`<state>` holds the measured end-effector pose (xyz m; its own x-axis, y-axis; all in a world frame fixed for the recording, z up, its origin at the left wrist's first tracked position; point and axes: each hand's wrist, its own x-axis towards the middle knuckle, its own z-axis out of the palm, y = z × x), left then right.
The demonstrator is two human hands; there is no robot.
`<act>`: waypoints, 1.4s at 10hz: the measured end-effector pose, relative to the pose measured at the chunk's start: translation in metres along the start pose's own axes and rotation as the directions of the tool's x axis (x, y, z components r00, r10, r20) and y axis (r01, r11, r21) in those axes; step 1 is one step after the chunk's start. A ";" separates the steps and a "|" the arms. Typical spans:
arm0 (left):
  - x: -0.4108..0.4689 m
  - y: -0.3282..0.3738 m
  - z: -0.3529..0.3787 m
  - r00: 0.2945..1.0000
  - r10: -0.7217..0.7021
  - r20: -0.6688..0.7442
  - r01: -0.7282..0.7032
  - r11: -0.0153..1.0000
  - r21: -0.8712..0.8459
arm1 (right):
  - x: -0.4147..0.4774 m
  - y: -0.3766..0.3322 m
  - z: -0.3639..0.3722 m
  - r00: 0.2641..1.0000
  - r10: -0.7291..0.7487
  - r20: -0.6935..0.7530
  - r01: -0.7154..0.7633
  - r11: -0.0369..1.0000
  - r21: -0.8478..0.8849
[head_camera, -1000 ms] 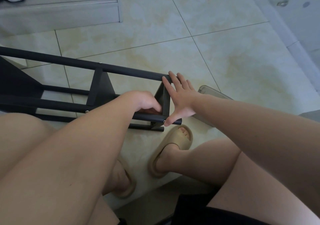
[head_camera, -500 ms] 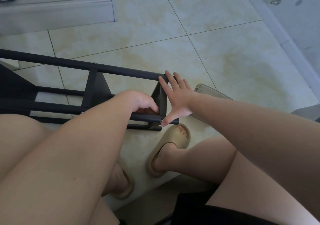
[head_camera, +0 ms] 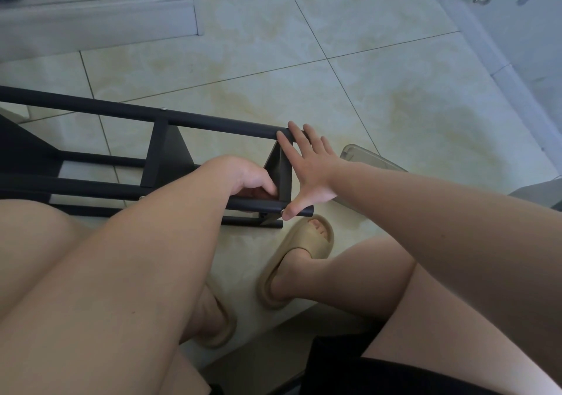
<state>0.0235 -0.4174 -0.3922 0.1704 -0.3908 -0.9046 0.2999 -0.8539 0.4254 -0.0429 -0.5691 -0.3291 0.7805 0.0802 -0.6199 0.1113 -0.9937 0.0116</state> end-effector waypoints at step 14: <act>0.002 -0.001 0.000 1.000 0.026 0.018 -0.025 0.999 -0.033 | -0.002 -0.002 0.001 1.000 0.007 0.000 -0.007 1.000 0.013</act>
<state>0.0233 -0.4171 -0.3948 0.1611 -0.4187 -0.8937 0.3262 -0.8321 0.4486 -0.0454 -0.5672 -0.3289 0.7816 0.0730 -0.6195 0.0978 -0.9952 0.0061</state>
